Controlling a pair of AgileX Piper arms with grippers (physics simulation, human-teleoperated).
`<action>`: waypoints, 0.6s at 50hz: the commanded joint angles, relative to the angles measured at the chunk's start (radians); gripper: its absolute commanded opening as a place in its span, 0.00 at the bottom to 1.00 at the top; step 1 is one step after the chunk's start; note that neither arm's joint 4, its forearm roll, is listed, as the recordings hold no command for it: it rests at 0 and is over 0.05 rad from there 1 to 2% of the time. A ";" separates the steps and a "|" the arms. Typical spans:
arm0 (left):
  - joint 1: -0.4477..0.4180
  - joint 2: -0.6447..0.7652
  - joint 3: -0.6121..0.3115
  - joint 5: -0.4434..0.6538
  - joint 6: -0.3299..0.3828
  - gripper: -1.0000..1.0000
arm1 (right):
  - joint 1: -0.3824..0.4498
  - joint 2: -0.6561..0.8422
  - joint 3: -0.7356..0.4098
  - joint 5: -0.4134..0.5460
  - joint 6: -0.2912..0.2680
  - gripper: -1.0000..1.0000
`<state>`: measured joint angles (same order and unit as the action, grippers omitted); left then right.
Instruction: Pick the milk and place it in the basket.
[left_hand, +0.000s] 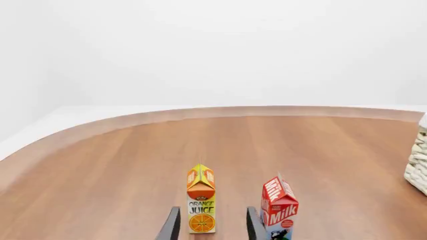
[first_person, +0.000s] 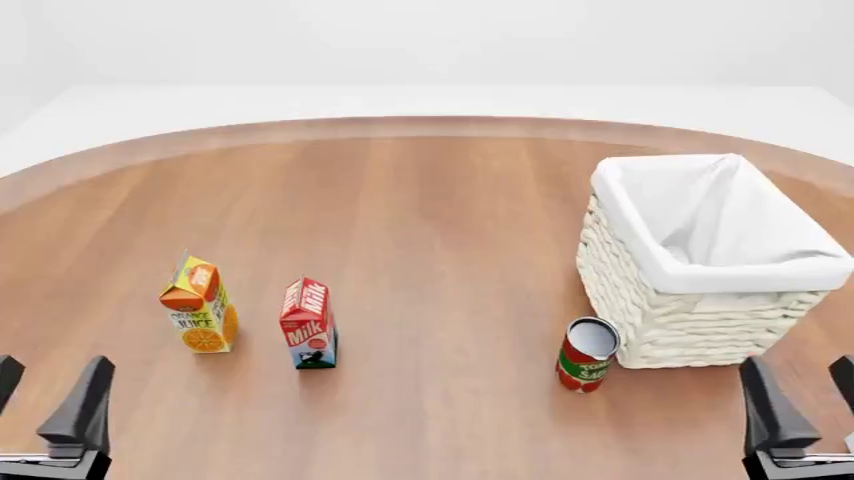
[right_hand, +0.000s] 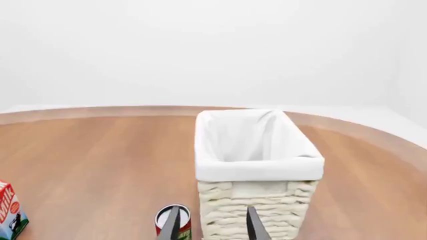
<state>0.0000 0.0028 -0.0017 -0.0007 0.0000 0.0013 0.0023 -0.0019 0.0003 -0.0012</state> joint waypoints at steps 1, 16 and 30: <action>0.000 0.004 -0.003 -0.001 0.000 1.00 | 0.012 0.012 -0.003 0.002 0.001 1.00; 0.000 0.004 -0.003 -0.001 0.000 1.00 | 0.177 0.156 -0.001 -0.090 -0.045 1.00; 0.000 0.004 -0.003 -0.001 0.000 1.00 | 0.259 0.418 -0.039 -0.310 -0.028 1.00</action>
<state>0.0000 0.0071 -0.0042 -0.0017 0.0000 0.1854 0.3286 -0.0288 -0.2375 -0.0265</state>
